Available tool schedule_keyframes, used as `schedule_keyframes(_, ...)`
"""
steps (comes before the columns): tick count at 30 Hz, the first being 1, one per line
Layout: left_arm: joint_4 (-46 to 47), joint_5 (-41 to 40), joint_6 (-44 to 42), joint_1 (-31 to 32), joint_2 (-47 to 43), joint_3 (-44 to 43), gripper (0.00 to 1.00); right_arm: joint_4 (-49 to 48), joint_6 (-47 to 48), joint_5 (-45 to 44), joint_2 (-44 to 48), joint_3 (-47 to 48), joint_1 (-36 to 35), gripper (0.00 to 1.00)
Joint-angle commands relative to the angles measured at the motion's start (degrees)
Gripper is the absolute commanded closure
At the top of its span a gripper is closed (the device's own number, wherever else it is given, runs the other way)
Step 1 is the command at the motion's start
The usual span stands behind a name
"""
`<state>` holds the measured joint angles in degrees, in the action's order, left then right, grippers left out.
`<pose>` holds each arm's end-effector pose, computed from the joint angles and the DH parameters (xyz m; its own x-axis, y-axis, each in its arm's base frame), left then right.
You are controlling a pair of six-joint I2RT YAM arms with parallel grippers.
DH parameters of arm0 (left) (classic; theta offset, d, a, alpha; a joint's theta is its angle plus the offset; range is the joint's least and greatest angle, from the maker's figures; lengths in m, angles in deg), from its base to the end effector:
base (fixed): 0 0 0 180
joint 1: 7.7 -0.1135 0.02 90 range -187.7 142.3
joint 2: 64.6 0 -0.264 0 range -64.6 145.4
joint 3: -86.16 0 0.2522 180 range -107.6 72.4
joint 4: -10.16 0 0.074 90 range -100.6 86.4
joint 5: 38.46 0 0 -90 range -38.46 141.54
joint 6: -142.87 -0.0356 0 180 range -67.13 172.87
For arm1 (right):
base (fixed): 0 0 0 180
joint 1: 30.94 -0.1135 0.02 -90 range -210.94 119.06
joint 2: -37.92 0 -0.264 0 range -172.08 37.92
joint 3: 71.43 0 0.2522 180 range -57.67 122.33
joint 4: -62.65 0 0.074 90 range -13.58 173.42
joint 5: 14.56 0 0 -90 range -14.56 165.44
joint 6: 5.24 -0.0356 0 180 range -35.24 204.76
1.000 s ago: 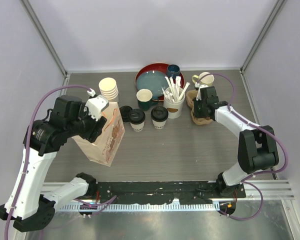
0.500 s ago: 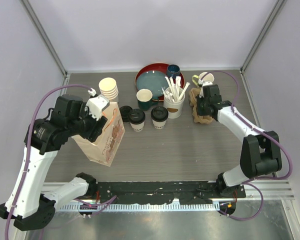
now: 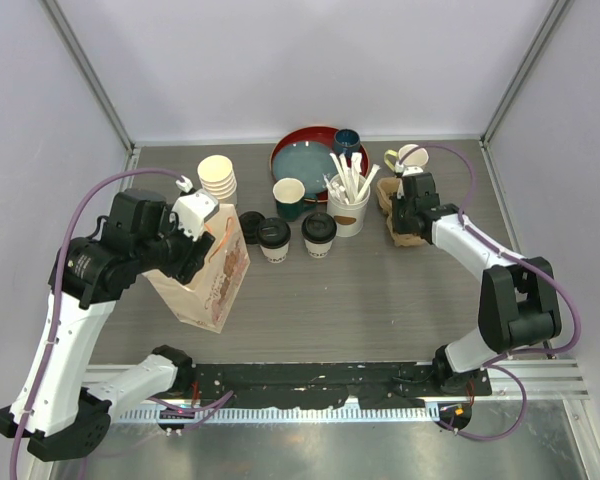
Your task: Pack the takeout coffee
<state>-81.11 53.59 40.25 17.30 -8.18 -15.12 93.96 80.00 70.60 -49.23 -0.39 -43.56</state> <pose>0.1157 -0.0554 0.4320 -0.5434 0.4943 -0.6785 0.5774 0.8068 0.1254 0.3161 0.0677 0.2266 -0.7295 -0.0786 -0.6794 -0.1018 0.9948 -0.0058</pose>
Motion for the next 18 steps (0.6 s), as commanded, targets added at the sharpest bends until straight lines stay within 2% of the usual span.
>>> schedule_keyframes(1, -0.6, -0.6, -0.7, -0.2, 0.1, -2.0, 0.42, -2.5, 0.4, -4.4, 1.2, 0.2, -0.6, 0.99)
schedule_keyframes(5, -0.5, -0.7, -0.8, -0.1, 0.6, -3.0, 0.42, -2.3, 2.3, -7.5, 3.6, 0.4, -3.6, 0.99)
schedule_keyframes(10, -0.9, -1.0, -1.0, -0.1, 0.7, -3.9, 0.42, -3.8, 1.4, -11.5, 9.9, -0.5, -4.1, 0.99)
schedule_keyframes(18, -0.8, -1.1, -1.2, 0.2, 1.1, -4.8, 0.42, -2.0, 1.2, -13.0, 9.2, -1.1, -4.2, 0.99)
